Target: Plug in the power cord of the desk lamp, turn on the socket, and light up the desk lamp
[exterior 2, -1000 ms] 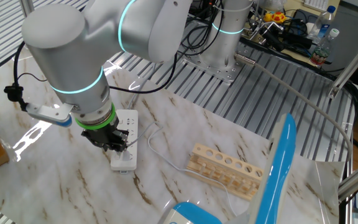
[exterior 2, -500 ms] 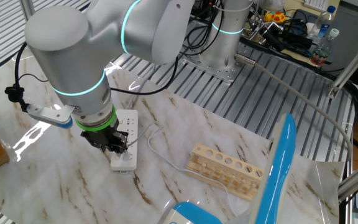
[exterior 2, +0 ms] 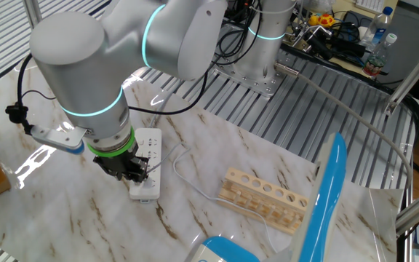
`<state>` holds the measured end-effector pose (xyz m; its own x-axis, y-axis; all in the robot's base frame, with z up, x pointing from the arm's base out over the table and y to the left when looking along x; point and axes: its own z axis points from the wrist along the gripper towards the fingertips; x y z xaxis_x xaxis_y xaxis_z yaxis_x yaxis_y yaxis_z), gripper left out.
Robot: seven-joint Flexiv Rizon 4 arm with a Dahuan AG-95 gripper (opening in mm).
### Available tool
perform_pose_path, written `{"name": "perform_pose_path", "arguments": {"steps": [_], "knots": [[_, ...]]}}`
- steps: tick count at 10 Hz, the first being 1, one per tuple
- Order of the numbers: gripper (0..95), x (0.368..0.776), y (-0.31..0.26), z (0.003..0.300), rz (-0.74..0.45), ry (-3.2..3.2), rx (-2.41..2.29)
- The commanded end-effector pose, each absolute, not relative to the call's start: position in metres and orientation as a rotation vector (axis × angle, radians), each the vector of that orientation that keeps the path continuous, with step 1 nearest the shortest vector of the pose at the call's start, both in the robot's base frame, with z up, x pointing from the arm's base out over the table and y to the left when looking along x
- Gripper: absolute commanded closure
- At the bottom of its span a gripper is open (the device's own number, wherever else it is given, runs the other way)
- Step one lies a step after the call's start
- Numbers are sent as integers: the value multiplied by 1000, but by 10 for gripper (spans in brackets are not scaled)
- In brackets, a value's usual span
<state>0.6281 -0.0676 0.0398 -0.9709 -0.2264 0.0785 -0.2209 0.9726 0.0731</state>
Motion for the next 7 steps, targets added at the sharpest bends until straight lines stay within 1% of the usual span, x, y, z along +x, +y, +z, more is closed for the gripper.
{"name": "perform_pose_path", "arguments": {"steps": [1, 7], "knots": [[570, 628, -68, 39, -94, -3036, 339], [570, 630, -72, 36, -86, -3039, 333]]}}
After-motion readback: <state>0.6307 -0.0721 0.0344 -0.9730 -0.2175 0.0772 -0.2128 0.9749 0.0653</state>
